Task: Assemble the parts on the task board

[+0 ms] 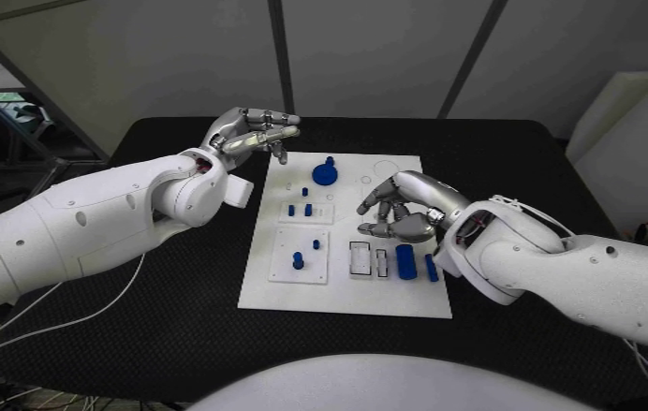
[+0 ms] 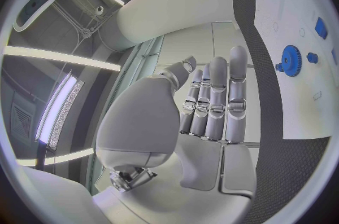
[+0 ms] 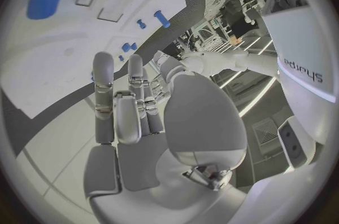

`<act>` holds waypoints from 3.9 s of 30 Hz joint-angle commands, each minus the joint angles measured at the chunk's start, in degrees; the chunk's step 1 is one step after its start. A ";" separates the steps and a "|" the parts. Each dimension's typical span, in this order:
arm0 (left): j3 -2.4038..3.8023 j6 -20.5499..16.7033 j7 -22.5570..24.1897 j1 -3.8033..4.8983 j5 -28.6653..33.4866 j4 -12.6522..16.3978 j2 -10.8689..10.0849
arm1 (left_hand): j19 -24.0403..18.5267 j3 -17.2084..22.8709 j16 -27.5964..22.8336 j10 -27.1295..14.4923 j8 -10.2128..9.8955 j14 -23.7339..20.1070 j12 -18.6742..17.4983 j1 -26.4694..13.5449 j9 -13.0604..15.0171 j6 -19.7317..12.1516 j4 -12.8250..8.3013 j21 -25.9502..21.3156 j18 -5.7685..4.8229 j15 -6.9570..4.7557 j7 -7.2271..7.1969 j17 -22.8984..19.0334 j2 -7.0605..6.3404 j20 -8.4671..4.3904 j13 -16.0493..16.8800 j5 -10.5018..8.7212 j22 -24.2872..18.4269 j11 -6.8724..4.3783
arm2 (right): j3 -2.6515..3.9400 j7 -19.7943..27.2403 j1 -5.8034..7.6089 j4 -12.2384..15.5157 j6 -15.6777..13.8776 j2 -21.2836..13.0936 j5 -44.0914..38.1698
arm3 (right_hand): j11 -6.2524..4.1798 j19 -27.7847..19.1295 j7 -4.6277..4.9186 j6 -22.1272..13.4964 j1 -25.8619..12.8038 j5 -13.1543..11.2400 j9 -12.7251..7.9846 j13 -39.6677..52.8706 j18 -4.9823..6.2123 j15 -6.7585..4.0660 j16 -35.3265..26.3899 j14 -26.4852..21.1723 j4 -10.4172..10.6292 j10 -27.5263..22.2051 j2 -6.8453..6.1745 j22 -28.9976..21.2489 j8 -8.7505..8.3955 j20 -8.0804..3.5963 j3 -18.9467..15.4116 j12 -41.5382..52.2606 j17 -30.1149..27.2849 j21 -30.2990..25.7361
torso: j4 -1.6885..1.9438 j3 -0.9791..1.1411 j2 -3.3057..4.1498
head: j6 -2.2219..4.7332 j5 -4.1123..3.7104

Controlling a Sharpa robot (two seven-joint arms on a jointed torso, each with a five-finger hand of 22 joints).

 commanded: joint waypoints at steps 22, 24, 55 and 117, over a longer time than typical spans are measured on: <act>-0.22 0.49 0.14 -0.31 0.87 -0.59 0.52 | -0.44 -0.40 0.20 -0.56 0.26 -0.45 0.26 0.01 0.06 -0.40 0.00 -0.39 0.32 0.09 -0.02 -0.15 0.57 0.07 -0.04 -0.28 -0.12 0.11 | 0.07 -23.71 -5.29 3.71 3.02 -8.84 -1.11 | -0.67 5.65 -0.79 -5.14 -2.20 8.68 4.63 63.32 -2.43 -0.61 7.86 4.86 8.59 7.77 0.99 11.27 10.45 -0.98 -19.35 49.90 12.46 6.57 | -1.47 -0.65 -1.40 | -0.74 -5.40; -0.22 0.48 0.14 -0.31 0.87 -0.56 0.47 | -0.44 -0.40 0.20 -0.56 0.26 -0.45 0.26 0.01 0.06 -0.40 0.00 -0.39 0.32 0.09 -0.02 -0.15 0.57 0.07 -0.04 -0.28 -0.12 0.11 | 0.06 -24.67 -5.86 3.51 3.33 -8.47 -1.66 | -0.55 5.57 -0.78 -5.59 -2.16 8.43 4.79 63.20 -2.39 -0.55 7.83 4.84 9.50 7.62 0.83 11.17 10.82 -0.95 -20.41 49.73 12.40 6.48 | -1.48 -0.60 -1.38 | -0.77 -5.32; -0.22 0.70 0.12 -0.40 0.87 -0.48 0.39 | -0.44 -0.64 0.29 -0.56 0.38 -0.49 0.40 -0.18 0.07 -0.40 0.21 -0.46 0.31 0.11 -0.02 -0.26 0.74 0.11 -0.02 -0.28 -0.16 0.12 | 0.06 -28.61 -7.42 -0.42 6.90 -2.53 -3.81 | -0.78 6.79 -1.08 -6.93 -3.03 7.94 6.28 66.83 -2.87 -0.67 8.93 5.32 11.60 9.37 3.29 14.34 14.94 -0.99 -23.71 51.36 14.59 8.19 | -1.32 -0.60 -1.31 | -1.41 -5.19; -0.22 0.65 -0.01 -1.22 1.23 -0.29 0.49 | -0.45 -0.88 0.41 -0.71 0.46 -0.54 0.49 -0.44 0.06 -0.49 0.51 -0.57 0.31 0.15 -0.02 -0.38 0.96 0.15 -0.02 -0.26 -0.24 0.12 | 0.34 -24.89 -6.89 -0.35 1.71 4.96 7.31 | -2.51 7.38 -3.08 -2.40 -2.48 14.04 7.35 68.49 -3.19 -2.05 9.31 5.47 11.66 10.27 8.99 16.93 18.53 -2.15 -26.01 51.39 15.40 9.70 | -1.20 -1.06 -1.37 | -0.81 -4.00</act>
